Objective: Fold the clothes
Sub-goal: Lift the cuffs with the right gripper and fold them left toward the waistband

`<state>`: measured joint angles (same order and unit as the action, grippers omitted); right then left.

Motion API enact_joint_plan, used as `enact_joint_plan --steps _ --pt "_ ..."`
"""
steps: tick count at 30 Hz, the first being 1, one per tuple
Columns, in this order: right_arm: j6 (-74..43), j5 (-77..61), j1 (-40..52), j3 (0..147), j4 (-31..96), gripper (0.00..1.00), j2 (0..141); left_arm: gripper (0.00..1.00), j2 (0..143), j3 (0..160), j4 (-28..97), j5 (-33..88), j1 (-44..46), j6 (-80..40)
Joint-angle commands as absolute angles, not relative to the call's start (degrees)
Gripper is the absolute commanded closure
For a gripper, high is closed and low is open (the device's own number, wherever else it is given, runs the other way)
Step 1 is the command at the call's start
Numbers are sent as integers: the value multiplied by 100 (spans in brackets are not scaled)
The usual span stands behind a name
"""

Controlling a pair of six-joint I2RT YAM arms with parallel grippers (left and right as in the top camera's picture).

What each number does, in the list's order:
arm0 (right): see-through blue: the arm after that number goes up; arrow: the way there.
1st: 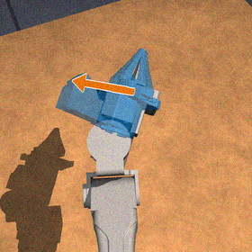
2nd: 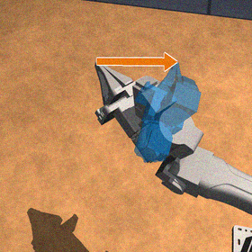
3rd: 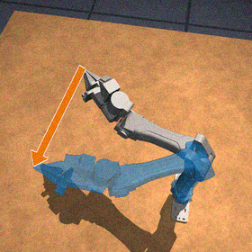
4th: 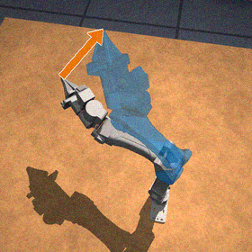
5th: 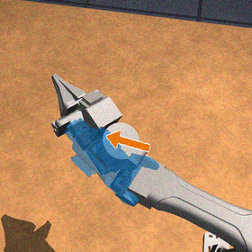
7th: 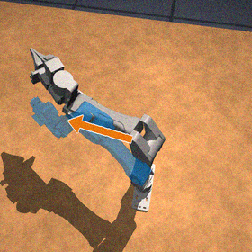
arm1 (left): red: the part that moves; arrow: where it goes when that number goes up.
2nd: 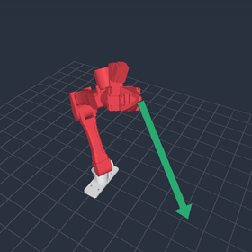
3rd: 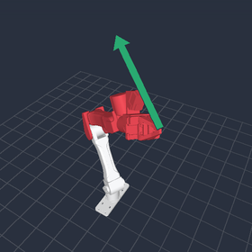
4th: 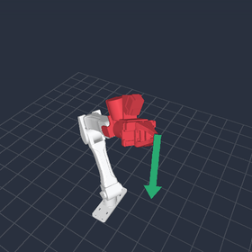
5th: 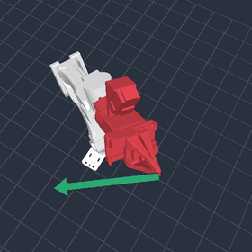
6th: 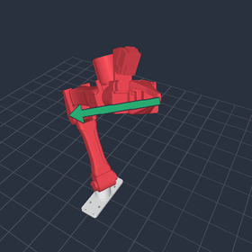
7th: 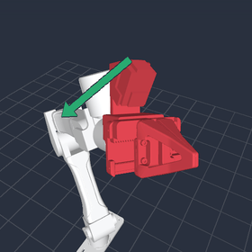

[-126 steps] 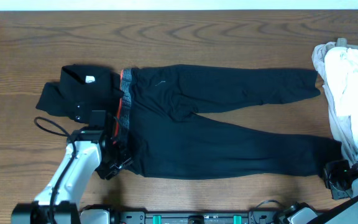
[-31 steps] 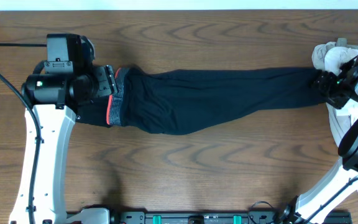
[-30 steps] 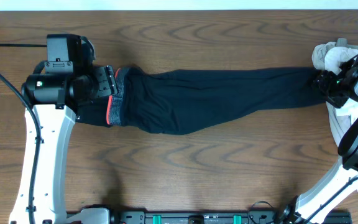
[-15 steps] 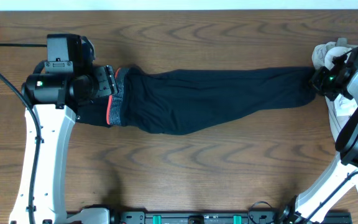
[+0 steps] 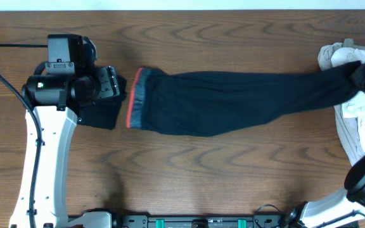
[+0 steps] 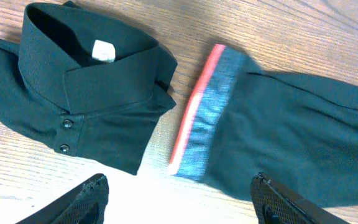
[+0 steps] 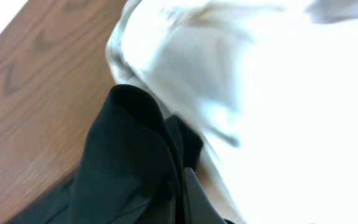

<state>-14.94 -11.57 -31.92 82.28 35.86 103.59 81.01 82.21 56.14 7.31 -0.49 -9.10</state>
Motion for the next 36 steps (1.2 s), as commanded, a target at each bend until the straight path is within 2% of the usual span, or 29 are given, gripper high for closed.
enact_joint_plan --steps 1,7,13,28,36 --pt "-1319 -635 -3422 8250 3675 99 10121 25 8134 8337 5607 744 -58 -856" --pt "-1321 -753 -3395 8252 3811 99 9675 25 8134 8337 5607 744 -58 -856" --pt "-1319 -1168 -2858 8250 4147 99 9524 25 8134 8337 5610 746 -58 -856" --pt "-1323 -1186 548 8248 4606 99 9638 25 8121 8337 5612 749 -58 -856" --pt "-1472 -1063 1721 8248 4331 99 9998 24 8121 8337 5610 746 -58 -856"
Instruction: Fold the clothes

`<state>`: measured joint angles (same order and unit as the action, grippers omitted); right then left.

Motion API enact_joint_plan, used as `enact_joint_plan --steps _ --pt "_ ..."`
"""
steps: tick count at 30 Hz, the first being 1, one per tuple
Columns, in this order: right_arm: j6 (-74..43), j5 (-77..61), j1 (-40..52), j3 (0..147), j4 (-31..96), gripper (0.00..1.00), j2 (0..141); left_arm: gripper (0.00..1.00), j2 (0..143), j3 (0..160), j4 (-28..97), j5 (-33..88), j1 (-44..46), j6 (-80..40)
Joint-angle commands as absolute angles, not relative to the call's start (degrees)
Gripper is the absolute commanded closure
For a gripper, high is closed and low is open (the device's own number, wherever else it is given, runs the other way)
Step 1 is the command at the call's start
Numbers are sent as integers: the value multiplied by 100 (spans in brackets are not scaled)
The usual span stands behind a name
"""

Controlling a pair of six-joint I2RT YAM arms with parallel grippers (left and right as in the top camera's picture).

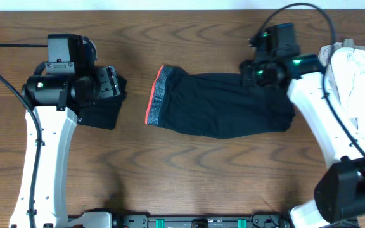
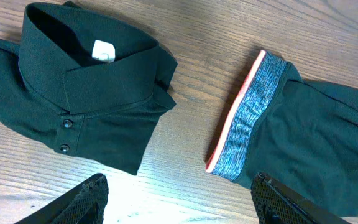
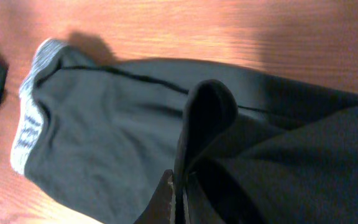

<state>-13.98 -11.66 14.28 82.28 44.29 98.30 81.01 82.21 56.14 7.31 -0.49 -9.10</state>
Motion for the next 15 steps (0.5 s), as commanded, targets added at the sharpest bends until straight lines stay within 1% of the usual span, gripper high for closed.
enact_joint_plan --steps 1,15 --pt "-1538 -1068 1804 8248 4278 99 10038 24 8121 8337 5610 746 -58 -856" --pt "-2401 -1267 2823 8248 3301 99 10543 24 8121 8337 5607 746 -58 -858"
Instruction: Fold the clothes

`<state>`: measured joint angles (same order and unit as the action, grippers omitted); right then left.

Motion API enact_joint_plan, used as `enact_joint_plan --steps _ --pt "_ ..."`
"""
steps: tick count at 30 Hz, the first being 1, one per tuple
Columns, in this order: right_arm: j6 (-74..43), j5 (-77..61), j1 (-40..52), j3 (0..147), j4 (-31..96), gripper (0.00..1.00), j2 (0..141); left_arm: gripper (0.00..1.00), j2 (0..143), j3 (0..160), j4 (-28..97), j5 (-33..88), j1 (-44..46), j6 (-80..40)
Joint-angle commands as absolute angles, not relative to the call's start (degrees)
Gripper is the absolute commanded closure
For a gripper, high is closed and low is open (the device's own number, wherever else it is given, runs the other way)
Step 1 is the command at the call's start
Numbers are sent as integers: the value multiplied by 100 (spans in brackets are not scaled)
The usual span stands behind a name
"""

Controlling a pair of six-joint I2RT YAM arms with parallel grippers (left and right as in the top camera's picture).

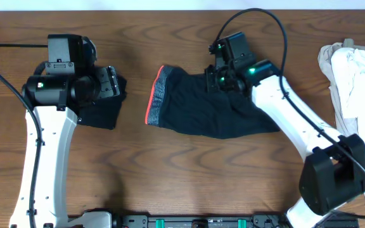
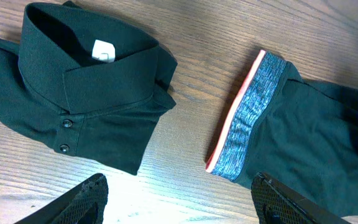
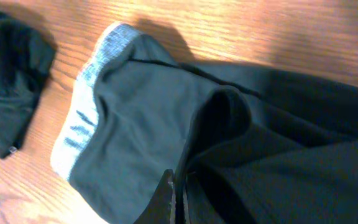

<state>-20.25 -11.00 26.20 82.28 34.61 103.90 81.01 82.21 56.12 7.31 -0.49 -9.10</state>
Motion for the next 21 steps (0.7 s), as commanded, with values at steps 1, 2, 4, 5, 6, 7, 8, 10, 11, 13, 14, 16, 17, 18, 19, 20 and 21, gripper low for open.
enact_joint_plan --steps 1,2,4,5,6,7,8,10,11,13,14,16,17,18,19,20,21 --pt "-2497 -1356 2899 8248 3140 99 10608 24 8121 8337 5607 746 -58 -856" --pt "-2574 -1433 2971 8248 3000 99 10630 24 8121 8337 5607 746 -58 -858" --pt "-2777 -1559 3153 8248 2622 99 10748 24 8121 8337 5610 746 -58 -858" --pt "-2836 -1673 3251 8248 2414 99 10827 24 8121 8337 5610 746 -58 -856" --pt "-2832 -1833 3334 8248 2231 99 10868 24 8121 8337 5610 746 -58 -858" --pt "-2825 -2034 3450 8248 1990 95 10940 24 8121 8337 5610 746 -58 -858" --pt "-2814 -2088 3518 8248 1863 88 10975 24 8121 8337 5607 746 -58 -856" --pt "-2628 -1951 3632 8248 1754 63 10984 24 8121 8337 5607 746 -58 -858" --pt "-2624 -1785 3642 8248 1758 53 10958 24 8121 8337 5610 746 -58 -858" --pt "-2602 -1566 3568 8248 1785 44 10871 24 8121 8337 5612 746 -58 -856" --pt "-2574 -1498 3500 8248 1839 43 10825 24 8121 8337 5612 746 -58 -858" --pt "-2543 -1297 3288 8248 2123 44 10713 24 8121 8337 5612 746 -58 -856" --pt "-2547 -1146 3159 8248 2327 48 10669 24 8121 8337 5612 746 -58 -856" --pt "-2547 -991 2985 8248 2596 51 10615 24 8121 8337 5612 746 -58 -856" --pt "-2550 -886 2803 8248 2842 57 10604 24 8121 8337 5612 746 -58 -856" --pt "-2550 -878 2644 8248 3041 65 10604 24 8121 8337 5610 746 -58 -856" --pt "-2589 -899 2475 8248 3280 77 10617 24 8121 8337 5610 746 -58 -856"
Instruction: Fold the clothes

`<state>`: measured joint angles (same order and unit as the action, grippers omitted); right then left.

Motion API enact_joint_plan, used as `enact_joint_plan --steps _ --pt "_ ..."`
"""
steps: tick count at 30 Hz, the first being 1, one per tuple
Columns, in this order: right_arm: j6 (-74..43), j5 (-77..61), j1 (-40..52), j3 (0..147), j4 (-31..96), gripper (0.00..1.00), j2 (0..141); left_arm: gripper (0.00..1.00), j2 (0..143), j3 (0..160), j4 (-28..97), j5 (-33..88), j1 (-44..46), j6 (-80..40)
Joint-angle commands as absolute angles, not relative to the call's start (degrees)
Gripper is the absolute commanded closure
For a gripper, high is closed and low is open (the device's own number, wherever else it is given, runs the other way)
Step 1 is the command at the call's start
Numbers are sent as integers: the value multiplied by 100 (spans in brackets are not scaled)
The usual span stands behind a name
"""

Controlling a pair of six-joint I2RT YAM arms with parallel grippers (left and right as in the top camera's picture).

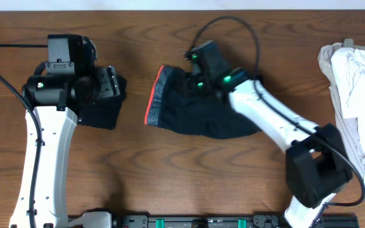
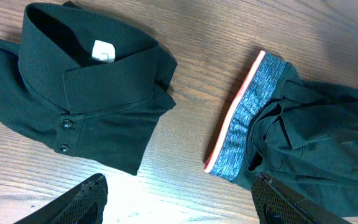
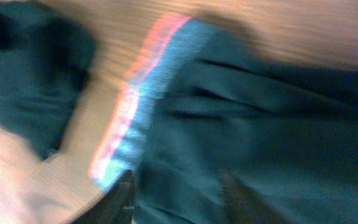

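Dark pants (image 1: pixel 217 114) lie doubled over at the table's middle, their grey waistband with a red edge (image 1: pixel 156 95) to the left. The leg ends lie bunched just beside the waistband (image 2: pixel 244 121). My right gripper (image 1: pixel 198 79) hovers over that spot; in its blurred wrist view the right gripper (image 3: pixel 176 199) is open, its fingers (image 3: pixel 124 198) apart over the dark cloth with nothing between them. My left gripper (image 2: pixel 179 205) is open above bare wood, between a folded dark polo shirt (image 2: pixel 82 93) and the waistband.
A pile of white and beige clothes (image 1: pixel 353 76) lies at the right edge. The folded polo (image 1: pixel 100 107) sits partly under my left arm (image 1: pixel 62 88). A black cable loops from the right arm toward the table's back edge.
My right gripper has moved left, from mid-pants to the waistband, and has opened. The leg ends it held now lie bunched by the waistband. The left arm has not moved.
The pants lay stretched full length, my right gripper shut on the leg ends by the white pile. Then the gripper held those ends over the pants' middle, with the waistband shifted right. Then further left. Now they lie released at the waistband, the pants halved.
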<state>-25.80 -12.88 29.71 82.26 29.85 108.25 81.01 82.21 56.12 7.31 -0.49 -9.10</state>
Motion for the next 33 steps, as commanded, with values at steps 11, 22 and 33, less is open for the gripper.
enact_joint_plan --steps 11,22,33 --pt "-2206 -1334 2460 8195 3721 64 11382 23 8123 8337 5566 744 -58 -849" --pt "-2362 -2099 3157 8195 1463 69 12219 23 8123 8337 5566 744 -58 -746" --pt "-2480 -3944 3122 8261 130 51 11887 23 8136 8204 5566 746 -58 -751"
